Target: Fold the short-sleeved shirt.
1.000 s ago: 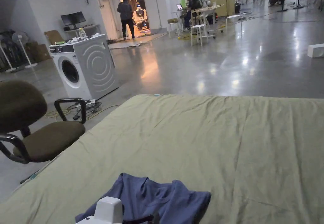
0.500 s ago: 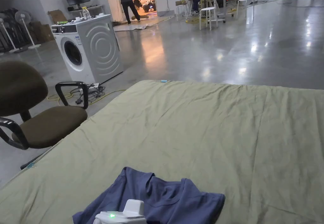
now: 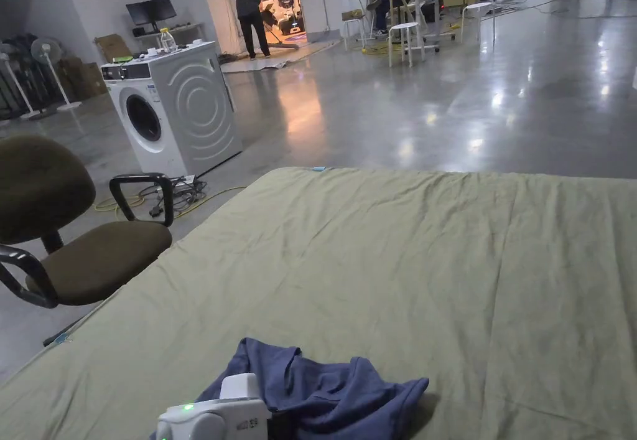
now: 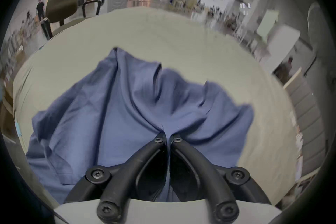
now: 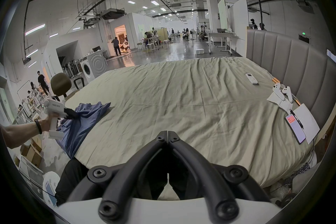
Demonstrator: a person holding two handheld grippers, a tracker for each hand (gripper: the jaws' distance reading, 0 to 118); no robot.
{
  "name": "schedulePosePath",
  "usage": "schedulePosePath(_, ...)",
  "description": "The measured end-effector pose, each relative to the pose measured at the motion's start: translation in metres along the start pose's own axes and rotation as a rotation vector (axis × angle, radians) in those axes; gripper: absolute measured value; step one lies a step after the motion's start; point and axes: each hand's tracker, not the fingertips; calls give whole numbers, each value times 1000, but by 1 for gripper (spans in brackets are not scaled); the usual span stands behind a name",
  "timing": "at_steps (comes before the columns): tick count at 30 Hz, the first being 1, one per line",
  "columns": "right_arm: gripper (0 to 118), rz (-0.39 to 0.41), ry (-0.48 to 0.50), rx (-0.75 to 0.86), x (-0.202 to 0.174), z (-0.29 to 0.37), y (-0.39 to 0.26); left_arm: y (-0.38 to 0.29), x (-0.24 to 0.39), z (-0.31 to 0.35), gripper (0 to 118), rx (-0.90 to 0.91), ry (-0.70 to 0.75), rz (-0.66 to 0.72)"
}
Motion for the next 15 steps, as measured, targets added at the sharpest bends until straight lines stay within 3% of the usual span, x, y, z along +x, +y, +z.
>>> schedulePosePath(3, 0, -33, -5, 0, 10, 3, -6, 26, 7, 16, 3, 31, -5, 63)
schedulePosePath(7, 0, -69, -15, 5, 20, 15, -16, 56, 43, 14, 3, 81, -37, 41)
schedulePosePath(11, 0, -118, -48, 17, 34, 31, -27, 82, 110, 0, 3, 130, -162, -83)
schedulePosePath(15, 0, -191, -118, 32, 52, 45, -37, 75, 223, -1, 3, 111, -308, -230)
